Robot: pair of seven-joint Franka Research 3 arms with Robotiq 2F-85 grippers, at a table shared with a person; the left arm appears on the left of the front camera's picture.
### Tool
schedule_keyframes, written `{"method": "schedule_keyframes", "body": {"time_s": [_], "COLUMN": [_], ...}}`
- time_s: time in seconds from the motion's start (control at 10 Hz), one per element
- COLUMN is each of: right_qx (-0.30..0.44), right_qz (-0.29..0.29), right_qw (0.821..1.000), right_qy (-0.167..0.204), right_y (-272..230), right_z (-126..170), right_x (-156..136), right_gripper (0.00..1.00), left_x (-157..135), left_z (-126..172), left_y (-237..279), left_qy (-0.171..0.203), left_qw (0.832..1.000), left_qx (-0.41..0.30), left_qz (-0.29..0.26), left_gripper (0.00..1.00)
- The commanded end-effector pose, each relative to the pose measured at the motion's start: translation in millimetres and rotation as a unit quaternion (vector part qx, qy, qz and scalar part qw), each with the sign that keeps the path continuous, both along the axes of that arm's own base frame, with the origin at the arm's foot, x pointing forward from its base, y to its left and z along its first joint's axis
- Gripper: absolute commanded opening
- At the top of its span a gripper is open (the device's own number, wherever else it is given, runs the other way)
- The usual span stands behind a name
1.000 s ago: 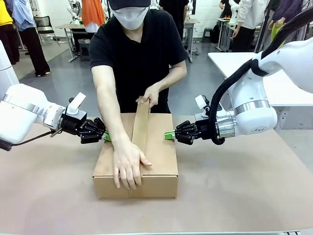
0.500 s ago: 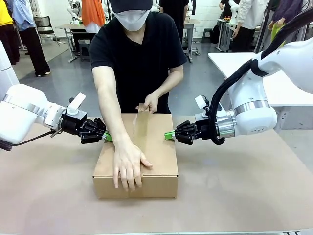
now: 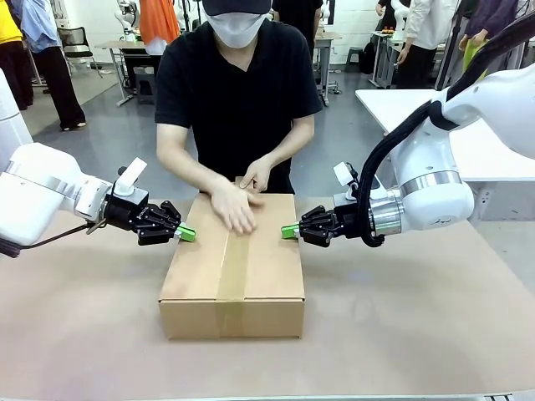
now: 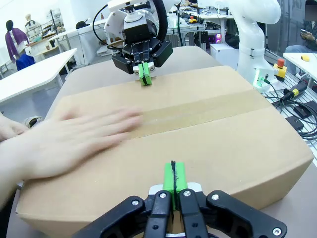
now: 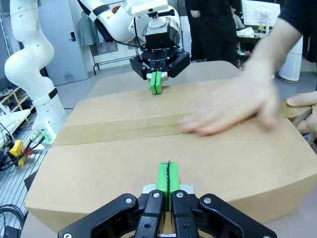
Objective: Wrap the clocks to prevent damage.
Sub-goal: After the human seals the box with tape, release both hands from the side flaps of the Package Box.
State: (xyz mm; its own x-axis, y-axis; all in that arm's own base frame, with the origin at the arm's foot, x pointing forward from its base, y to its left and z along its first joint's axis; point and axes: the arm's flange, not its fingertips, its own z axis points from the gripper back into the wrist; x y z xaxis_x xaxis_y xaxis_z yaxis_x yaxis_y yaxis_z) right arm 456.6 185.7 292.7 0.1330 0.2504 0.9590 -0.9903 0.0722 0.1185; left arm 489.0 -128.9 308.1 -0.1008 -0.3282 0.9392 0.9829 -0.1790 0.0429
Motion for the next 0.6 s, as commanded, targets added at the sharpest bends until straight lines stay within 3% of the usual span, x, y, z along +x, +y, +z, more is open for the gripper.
{"method": "schedule_keyframes", "body": {"time_s": [0.0,0.5], "right_qx": [-0.003,-0.003], "right_qz": [-0.002,-0.002], "right_qw": [1.000,1.000], "right_qy": [0.003,0.003], "right_y": [1.2,1.2], "right_z": [-2.2,-2.2], "right_x": [-0.6,-0.6], "right_gripper": [0.01,0.01], "left_x": [0.4,0.4], "left_z": [-1.1,-1.1], "left_y": [-0.2,-0.2], "left_qy": [-0.002,-0.002], "left_qw": [1.000,1.000], "left_qx": [0.004,0.004], "left_qz": [0.003,0.003], "left_gripper": [0.00,0.00]}}
